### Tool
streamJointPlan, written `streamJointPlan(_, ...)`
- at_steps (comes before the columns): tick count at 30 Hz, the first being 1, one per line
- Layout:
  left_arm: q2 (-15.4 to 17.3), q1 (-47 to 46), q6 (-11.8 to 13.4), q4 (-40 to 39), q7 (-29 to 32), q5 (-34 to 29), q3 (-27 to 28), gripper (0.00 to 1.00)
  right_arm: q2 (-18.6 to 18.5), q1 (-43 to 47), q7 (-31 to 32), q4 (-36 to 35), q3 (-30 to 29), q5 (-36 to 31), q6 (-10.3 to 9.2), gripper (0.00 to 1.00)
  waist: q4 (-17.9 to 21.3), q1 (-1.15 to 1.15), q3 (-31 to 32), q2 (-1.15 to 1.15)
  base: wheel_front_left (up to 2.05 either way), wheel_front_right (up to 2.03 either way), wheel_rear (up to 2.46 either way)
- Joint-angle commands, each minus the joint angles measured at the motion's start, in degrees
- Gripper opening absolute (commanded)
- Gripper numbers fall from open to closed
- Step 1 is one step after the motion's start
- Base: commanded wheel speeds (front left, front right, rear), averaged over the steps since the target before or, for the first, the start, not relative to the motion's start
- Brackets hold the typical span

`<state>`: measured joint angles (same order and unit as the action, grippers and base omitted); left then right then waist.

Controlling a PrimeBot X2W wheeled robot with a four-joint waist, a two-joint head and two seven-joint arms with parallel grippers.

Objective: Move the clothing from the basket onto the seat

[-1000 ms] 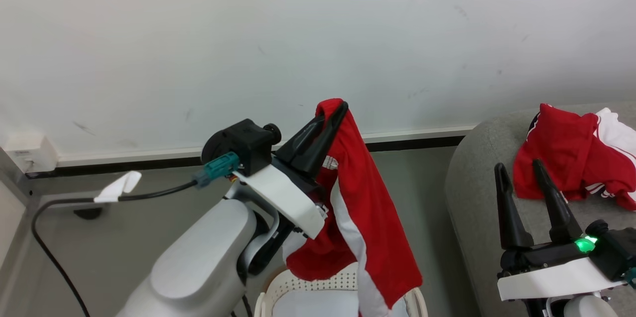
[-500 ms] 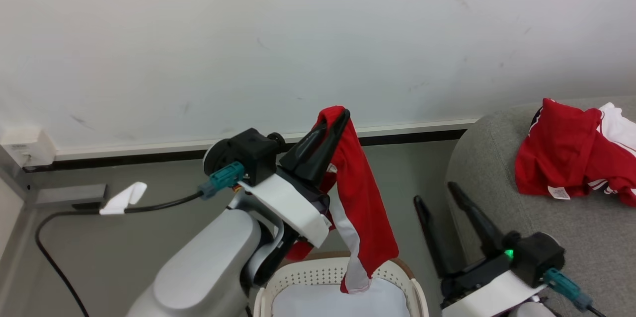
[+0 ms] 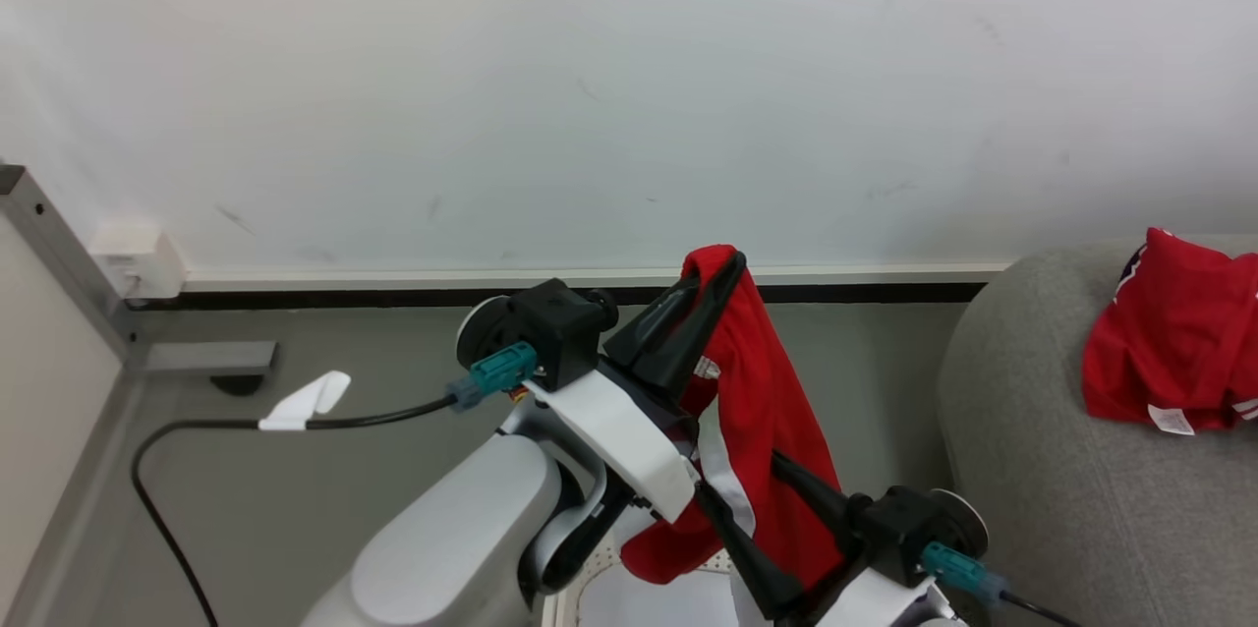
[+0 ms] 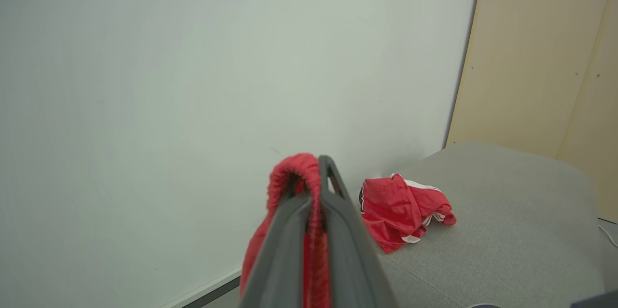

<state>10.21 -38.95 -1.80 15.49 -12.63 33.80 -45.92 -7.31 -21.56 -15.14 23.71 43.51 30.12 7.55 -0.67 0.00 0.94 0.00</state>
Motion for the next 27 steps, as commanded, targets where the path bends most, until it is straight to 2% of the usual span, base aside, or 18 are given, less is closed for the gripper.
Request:
streamJointPlan(1, -0.05, 0.07, -0.16, -0.10, -0.16, 0.57, -0.11, 0.00, 0.41, -1.14, 0.02, 1.84, 0.17, -0.21, -0.13, 1.00, -0.77, 0.00, 0.14, 0.00, 0.00, 0.00, 0.00)
streamJointPlan(13, -1.39, 0.59, -0.45, -2.66, 1.37, 0.41, -2.79, 0.00, 3.16, -6.47, 0.02, 14.09, -3.01, -1.39, -0.13, 1.00, -5.20, 0.00, 0.39, 0.00, 0.00, 0.00, 0.00)
streamJointPlan(14, -1.50, 0.68, -0.41, -2.94, 1.48, 0.46, -2.97, 0.00, 3.27, -6.68, 0.02, 14.56, -3.51, -1.34, -0.13, 0.76, -5.45, 0.00, 0.43, 0.00, 0.00, 0.00, 0.00)
streamJointPlan(15, -1.59, 0.74, -0.35, -3.21, 1.50, 0.51, -3.12, 0.00, 3.41, -6.82, 0.02, 14.85, -4.03, -1.32, -0.13, 0.44, -5.67, 0.00, 0.46, 0.00, 0.00, 0.00, 0.00)
streamJointPlan(16, -1.61, 0.78, -0.36, -3.41, 1.60, 0.56, -3.26, 0.00, 3.57, -6.84, 0.01, 15.08, -4.42, -1.40, -0.13, 0.16, -5.86, 0.00, 0.51, 0.00, 0.00, 0.00, 0.00)
streamJointPlan(17, -1.58, 0.85, -0.39, -3.54, 1.66, 0.62, -3.38, 0.00, 3.72, -6.80, 0.02, 15.23, -4.68, -1.57, -0.13, 0.00, -6.03, 0.00, 0.55, 0.00, 0.00, 0.00, 0.00)
streamJointPlan(27, -0.44, 1.41, 0.05, -3.27, 1.62, 1.08, -3.36, 0.00, 3.96, -4.39, 0.01, 13.47, -8.70, -1.64, -0.13, 0.00, -6.09, 0.00, 0.51, 0.00, 0.00, 0.00, 0.00)
